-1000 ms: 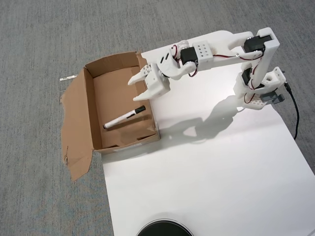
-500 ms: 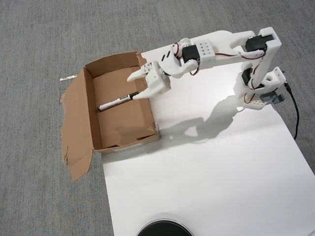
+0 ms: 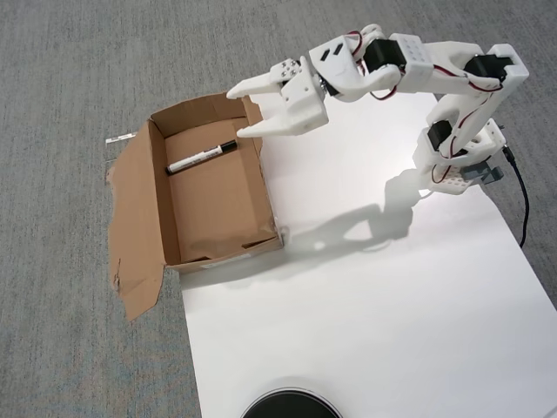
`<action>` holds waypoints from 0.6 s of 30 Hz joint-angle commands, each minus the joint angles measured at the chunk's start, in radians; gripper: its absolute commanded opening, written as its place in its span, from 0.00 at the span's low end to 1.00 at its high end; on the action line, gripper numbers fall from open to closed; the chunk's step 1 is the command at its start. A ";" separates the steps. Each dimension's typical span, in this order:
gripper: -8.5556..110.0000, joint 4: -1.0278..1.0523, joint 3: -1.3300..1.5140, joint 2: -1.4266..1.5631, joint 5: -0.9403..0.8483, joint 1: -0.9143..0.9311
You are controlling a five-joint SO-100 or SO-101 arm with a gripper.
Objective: Grasp a pen and put it in the box.
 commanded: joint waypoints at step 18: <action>0.26 -0.008 0.605 0.723 -0.005 -0.001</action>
